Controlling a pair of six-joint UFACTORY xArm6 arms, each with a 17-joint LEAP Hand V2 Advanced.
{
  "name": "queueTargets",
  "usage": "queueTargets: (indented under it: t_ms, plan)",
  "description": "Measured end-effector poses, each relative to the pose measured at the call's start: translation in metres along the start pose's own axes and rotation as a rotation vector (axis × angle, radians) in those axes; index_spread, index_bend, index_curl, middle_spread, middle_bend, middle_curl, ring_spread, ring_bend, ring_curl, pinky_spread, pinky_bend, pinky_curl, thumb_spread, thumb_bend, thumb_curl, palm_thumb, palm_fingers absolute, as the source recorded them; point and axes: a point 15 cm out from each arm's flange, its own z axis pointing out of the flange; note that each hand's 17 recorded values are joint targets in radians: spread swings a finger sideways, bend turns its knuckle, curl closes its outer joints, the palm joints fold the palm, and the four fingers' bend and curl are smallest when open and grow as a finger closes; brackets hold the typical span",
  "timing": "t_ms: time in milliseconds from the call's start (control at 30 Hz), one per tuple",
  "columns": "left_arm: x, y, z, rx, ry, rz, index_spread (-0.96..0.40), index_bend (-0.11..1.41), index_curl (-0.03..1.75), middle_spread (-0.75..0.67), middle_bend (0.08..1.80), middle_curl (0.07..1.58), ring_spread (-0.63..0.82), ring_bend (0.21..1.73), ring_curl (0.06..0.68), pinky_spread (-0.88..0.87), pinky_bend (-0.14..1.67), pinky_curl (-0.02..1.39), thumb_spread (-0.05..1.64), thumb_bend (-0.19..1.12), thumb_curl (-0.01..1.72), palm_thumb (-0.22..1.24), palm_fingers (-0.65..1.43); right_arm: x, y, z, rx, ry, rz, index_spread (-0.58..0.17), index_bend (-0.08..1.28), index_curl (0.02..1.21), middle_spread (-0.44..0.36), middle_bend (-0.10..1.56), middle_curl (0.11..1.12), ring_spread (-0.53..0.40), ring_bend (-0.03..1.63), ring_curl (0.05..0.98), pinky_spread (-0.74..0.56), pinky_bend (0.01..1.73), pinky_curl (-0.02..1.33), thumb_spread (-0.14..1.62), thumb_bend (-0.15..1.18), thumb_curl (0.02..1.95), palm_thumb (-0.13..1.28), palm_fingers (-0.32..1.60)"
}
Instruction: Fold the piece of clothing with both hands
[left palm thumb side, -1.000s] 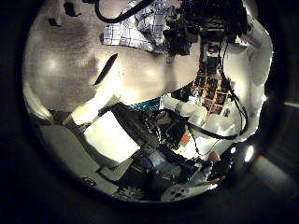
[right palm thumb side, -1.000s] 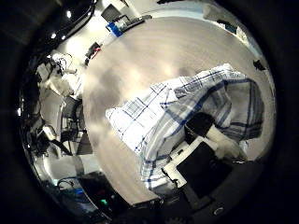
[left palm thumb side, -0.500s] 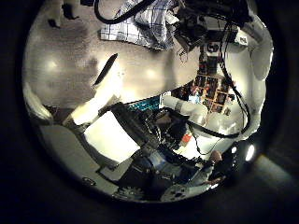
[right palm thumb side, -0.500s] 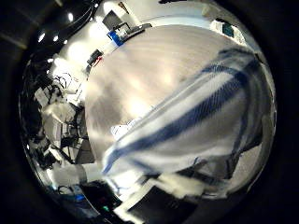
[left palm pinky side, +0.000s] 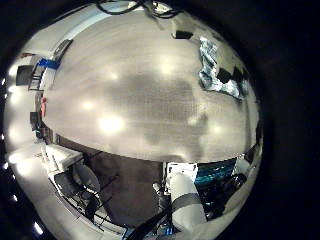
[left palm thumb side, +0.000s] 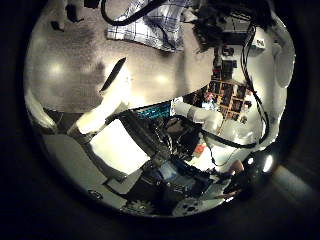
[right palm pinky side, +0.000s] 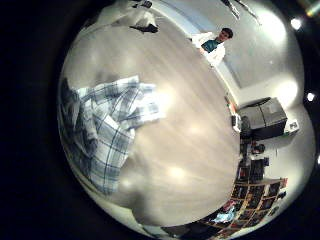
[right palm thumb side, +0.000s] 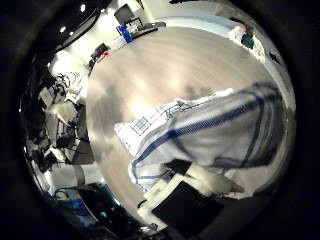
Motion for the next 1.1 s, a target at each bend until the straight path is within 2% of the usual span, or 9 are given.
queueTargets:
  t_ms: [100,267,433,567,667,733,833,933,1100]
  plan:
    - [0.0,0.001,0.0,0.0,0.0,0.0,-0.26,0.35,0.75,-0.37,0.7,0.9,-0.29,0.91,0.378,0.0,0.33,0.44,1.15,-0.02,0.33,0.53,0.44,0.02,-0.004,-0.018,-0.016,0.072,-0.036,-0.369,0.18,0.4,-0.066,0.41,0.43,-0.072,0.71,0.351,0.4,0.76,0.31,0.92,-0.06,0.32,0.26,0.21]
    - [0.001,0.002,-0.002,0.003,-0.001,0.001,-0.26,0.35,0.76,-0.37,0.7,0.9,-0.29,0.91,0.379,0.0,0.33,0.44,1.16,-0.02,0.33,0.53,0.44,0.042,-0.031,-0.054,0.041,0.149,-0.098,-0.36,0.16,0.37,-0.062,0.39,0.42,-0.029,0.66,0.32,0.44,0.78,0.3,0.87,-0.04,0.31,0.2,0.18]
    - [0.001,0.002,-0.002,0.003,-0.001,0.001,-0.26,0.35,0.77,-0.37,0.69,0.9,-0.29,0.91,0.38,0.0,0.32,0.45,1.16,-0.02,0.34,0.53,0.43,0.038,-0.047,-0.072,0.076,0.168,-0.171,-0.352,0.16,0.35,-0.05,0.37,0.41,0.0,0.64,0.307,0.46,0.78,0.29,0.85,-0.04,0.31,0.17,0.18]
    - [0.002,0.004,0.001,-0.005,0.005,0.0,-0.26,0.34,0.77,-0.37,0.7,0.91,-0.29,0.9,0.38,0.0,0.32,0.45,1.15,-0.02,0.33,0.53,0.44,0.032,-0.056,-0.083,0.101,0.164,-0.186,-0.351,0.17,0.34,-0.046,0.36,0.4,0.009,0.63,0.298,0.47,0.78,0.28,0.85,-0.04,0.31,0.15,0.2]
    - [0.003,0.005,0.003,-0.01,0.006,-0.002,-0.26,0.34,0.77,-0.38,0.7,0.91,-0.29,0.9,0.38,0.0,0.32,0.46,1.15,-0.02,0.33,0.53,0.44,0.04,-0.067,-0.108,0.13,0.163,-0.153,-0.353,0.17,0.33,-0.046,0.36,0.4,0.012,0.64,0.294,0.48,0.79,0.27,0.86,-0.04,0.31,0.15,0.23]
    - [0.003,0.004,0.002,-0.007,0.008,-0.006,-0.26,0.34,0.78,-0.38,0.7,0.91,-0.29,0.9,0.382,0.0,0.31,0.46,1.15,-0.02,0.34,0.52,0.44,0.041,-0.06,-0.113,0.1,0.14,-0.122,-0.355,0.17,0.33,-0.046,0.37,0.4,0.014,0.64,0.29,0.48,0.78,0.26,0.87,-0.03,0.31,0.15,0.25]
    - [0.006,0.0,-0.006,0.011,0.009,-0.022,-0.26,0.35,0.78,-0.38,0.69,0.91,-0.29,0.9,0.382,0.0,0.31,0.46,1.15,-0.02,0.34,0.52,0.44,0.045,-0.029,-0.107,-0.005,0.066,-0.043,-0.356,0.17,0.33,-0.049,0.36,0.39,0.016,0.64,0.286,0.48,0.78,0.25,0.88,-0.03,0.31,0.14,0.25]
    - [0.013,-0.005,-0.013,0.014,0.008,-0.032,-0.27,0.35,0.78,-0.37,0.68,0.91,-0.28,0.89,0.382,0.0,0.32,0.47,1.15,-0.02,0.34,0.52,0.43,0.084,0.008,-0.103,-0.105,0.04,0.074,-0.364,0.17,0.33,-0.055,0.36,0.39,0.012,0.64,0.283,0.48,0.76,0.25,0.89,-0.03,0.31,0.14,0.25]
    - [0.032,-0.009,-0.027,-0.017,0.001,-0.054,-0.26,0.37,0.78,-0.31,0.55,0.87,-0.23,0.88,0.384,0.01,0.35,0.48,1.14,-0.02,0.34,0.51,0.37,0.118,0.044,-0.117,-0.139,-0.029,0.182,-0.364,0.16,0.32,-0.065,0.36,0.39,0.005,0.64,0.276,0.47,0.75,0.23,0.91,-0.03,0.31,0.14,0.25]
